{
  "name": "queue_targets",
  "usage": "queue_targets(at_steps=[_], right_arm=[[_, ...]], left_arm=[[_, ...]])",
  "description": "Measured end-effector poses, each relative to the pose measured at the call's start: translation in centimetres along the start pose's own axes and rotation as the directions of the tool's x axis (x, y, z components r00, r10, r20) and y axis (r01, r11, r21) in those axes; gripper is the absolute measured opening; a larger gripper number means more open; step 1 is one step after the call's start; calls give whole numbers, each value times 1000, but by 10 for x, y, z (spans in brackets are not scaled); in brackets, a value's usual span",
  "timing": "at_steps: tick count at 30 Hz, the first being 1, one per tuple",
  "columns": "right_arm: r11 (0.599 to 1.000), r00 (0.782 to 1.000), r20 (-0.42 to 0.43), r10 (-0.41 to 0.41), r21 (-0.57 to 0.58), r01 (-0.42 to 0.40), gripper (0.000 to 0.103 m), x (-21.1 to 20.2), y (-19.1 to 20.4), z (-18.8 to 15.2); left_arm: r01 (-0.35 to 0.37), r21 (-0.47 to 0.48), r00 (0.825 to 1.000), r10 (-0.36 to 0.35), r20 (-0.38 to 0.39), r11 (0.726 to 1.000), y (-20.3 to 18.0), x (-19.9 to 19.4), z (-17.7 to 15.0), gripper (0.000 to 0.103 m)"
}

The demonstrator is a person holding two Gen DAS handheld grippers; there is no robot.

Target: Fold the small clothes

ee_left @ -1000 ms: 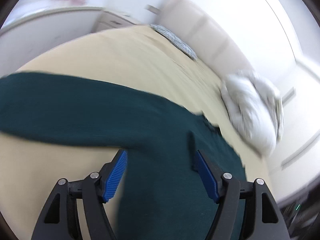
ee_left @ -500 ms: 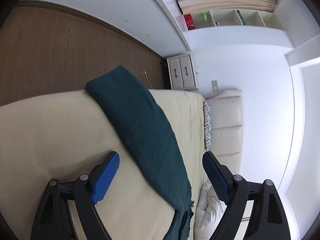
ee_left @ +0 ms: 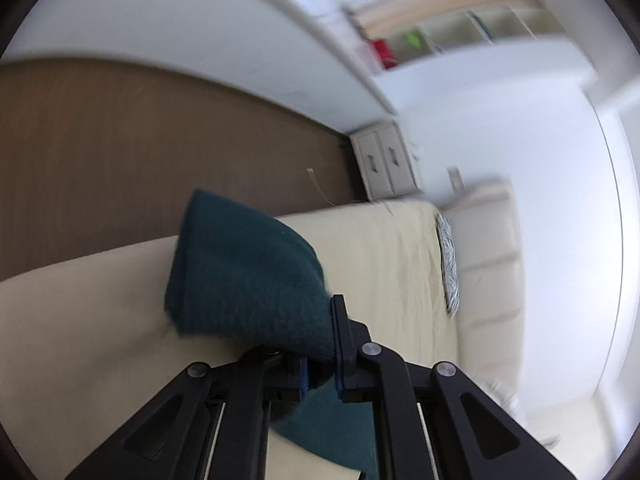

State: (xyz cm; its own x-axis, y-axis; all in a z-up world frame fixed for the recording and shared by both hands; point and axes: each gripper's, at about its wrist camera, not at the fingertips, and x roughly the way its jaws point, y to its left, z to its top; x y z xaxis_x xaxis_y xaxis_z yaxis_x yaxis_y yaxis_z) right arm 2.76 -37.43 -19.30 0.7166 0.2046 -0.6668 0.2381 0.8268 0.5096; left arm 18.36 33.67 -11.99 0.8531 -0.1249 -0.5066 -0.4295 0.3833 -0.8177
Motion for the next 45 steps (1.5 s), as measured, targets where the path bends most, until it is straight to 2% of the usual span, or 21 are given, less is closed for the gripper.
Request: queue_targets(at_steps=[2,4,5,7,8,10,13,15,16,20,21,23,24,27,30,34,35,38,40,42,45], right_arm=[[1000,1000,5,10,14,-10,44,-1,-9,2],[1000,1000,12,10,23,-10,44,-4,-16,1],[1000,1000,19,10,29,-11,44,-7,-19,0],[999,999,31,13,43,-14,44,-12,-28,0],[999,999,39,10,52,-12,44,-15,-34,0],[997,999,54,6,75,-10,44,-19,-45,2],[994,997,73,-1,112,-7,44,-25,-65,6],[992,997,80,-11,128,1,44,-28,-75,6],[991,997,82,-15,134,4,44,-28,-79,7],[991,997,75,-20,135,10,44,-23,-86,11],[991,998,67,-11,134,2,45,-19,-85,15],[992,999,45,20,126,-25,57,-6,-79,23],[992,999,33,37,119,-41,64,2,-74,28],[983,987,-25,156,100,-153,65,35,-46,47],[969,964,-120,238,99,-227,65,82,-13,65],[960,937,-233,260,171,-223,65,148,10,75],[960,931,-252,264,166,-227,63,163,18,77],[982,948,-258,188,76,-174,52,182,38,82],[992,957,-264,121,3,-124,33,186,48,85],[993,963,-255,93,-50,-109,6,180,55,88],[975,981,-185,56,-203,-94,7,152,82,94]], left_arm=[[8,172,1000,-5,-21,985,-52,1,-21,9],[11,410,999,6,-41,912,-116,4,-63,9],[9,523,999,14,-41,852,-145,4,-88,9],[21,753,998,33,-56,658,-197,10,-165,9],[23,850,998,40,-52,527,-217,13,-209,9],[8,958,998,50,-23,286,-232,20,-290,9],[-9,1000,997,81,11,-23,-218,35,-393,13],[-2,992,991,129,19,-127,-198,49,-429,23],[16,991,988,157,5,-136,-191,56,-436,37],[16,995,983,183,3,-99,-174,47,-431,72],[14,997,984,178,1,-82,-173,40,-428,74],[28,999,986,168,-22,-36,-168,27,-418,87],[43,999,984,173,-39,-17,-163,22,-412,88],[69,997,983,170,-76,47,-150,7,-393,88],[84,980,980,162,-114,180,-134,-1,-364,88],[73,939,976,171,-137,335,-115,0,-324,86],[67,925,976,169,-140,374,-110,0,-314,85],[75,877,972,162,-171,475,-96,-1,-289,81],[78,846,971,152,-184,527,-91,-3,-277,79],[78,820,973,135,-186,567,-88,-7,-266,79],[83,783,975,113,-192,617,-88,-11,-252,79]])
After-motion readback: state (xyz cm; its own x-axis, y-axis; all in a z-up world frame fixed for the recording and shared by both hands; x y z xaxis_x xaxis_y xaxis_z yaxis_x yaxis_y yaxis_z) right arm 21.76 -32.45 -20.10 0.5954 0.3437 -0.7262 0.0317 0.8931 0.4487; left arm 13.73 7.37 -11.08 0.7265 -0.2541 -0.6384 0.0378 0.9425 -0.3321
